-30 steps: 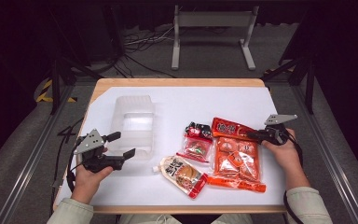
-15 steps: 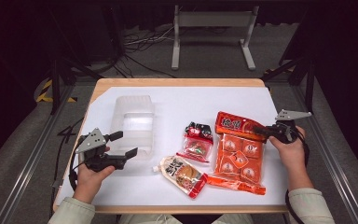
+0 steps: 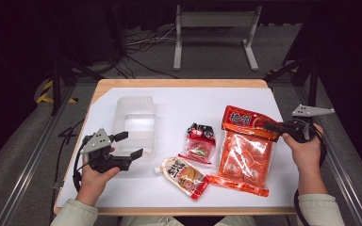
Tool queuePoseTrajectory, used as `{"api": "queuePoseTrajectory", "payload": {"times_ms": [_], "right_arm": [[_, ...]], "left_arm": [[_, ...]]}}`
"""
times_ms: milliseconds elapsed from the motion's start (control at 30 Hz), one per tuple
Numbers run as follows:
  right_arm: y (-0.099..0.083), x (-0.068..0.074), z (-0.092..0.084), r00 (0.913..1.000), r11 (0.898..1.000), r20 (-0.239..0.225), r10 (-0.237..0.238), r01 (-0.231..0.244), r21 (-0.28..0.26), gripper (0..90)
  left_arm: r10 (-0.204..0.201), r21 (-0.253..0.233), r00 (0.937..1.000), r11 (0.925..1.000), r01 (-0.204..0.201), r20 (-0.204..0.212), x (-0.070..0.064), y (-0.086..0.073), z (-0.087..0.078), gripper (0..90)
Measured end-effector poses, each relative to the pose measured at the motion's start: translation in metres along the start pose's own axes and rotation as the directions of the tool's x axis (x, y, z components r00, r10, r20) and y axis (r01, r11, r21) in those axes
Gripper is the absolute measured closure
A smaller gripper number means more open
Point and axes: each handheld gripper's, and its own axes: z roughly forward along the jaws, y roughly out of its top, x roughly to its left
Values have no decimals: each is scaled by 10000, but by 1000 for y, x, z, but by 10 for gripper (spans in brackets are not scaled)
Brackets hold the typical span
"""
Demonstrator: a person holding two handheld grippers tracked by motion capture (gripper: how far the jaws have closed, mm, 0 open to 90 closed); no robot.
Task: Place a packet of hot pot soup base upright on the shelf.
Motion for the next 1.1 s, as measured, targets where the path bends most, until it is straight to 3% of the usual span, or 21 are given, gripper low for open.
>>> {"api": "queuePoseTrajectory", "payload": {"times_ms": [133,300,467,567,767,967,1100], "right_arm": [[5,4,-10,10000,9998,88,-33,35,-218,900],[15,16,-27,9988,9982,163,-461,467,-370,900],[25,28,-39,9983,9971,10,-581,581,-497,900],[31,37,-47,9967,9953,-49,-814,811,-532,900],[42,54,-60,9910,9878,156,-1328,1336,-804,900],[50,68,-72,9860,9806,-174,-1657,1629,-1093,900],[53,75,-74,9827,9763,74,-1852,1848,-1129,900]], "left_arm": [[178,-35,9998,9998,-178,99,-3,4,1,168],[288,-20,9993,9996,-288,257,-8,7,3,169],[521,49,9982,9986,-523,290,-10,9,5,182],[435,-29,9984,9991,-434,364,-10,10,5,185],[708,73,9975,9975,-708,-21,-11,10,6,190],[779,56,9970,9969,-779,-25,-11,10,8,203],[1004,621,9949,9931,-993,-138,-12,9,14,270]]}}
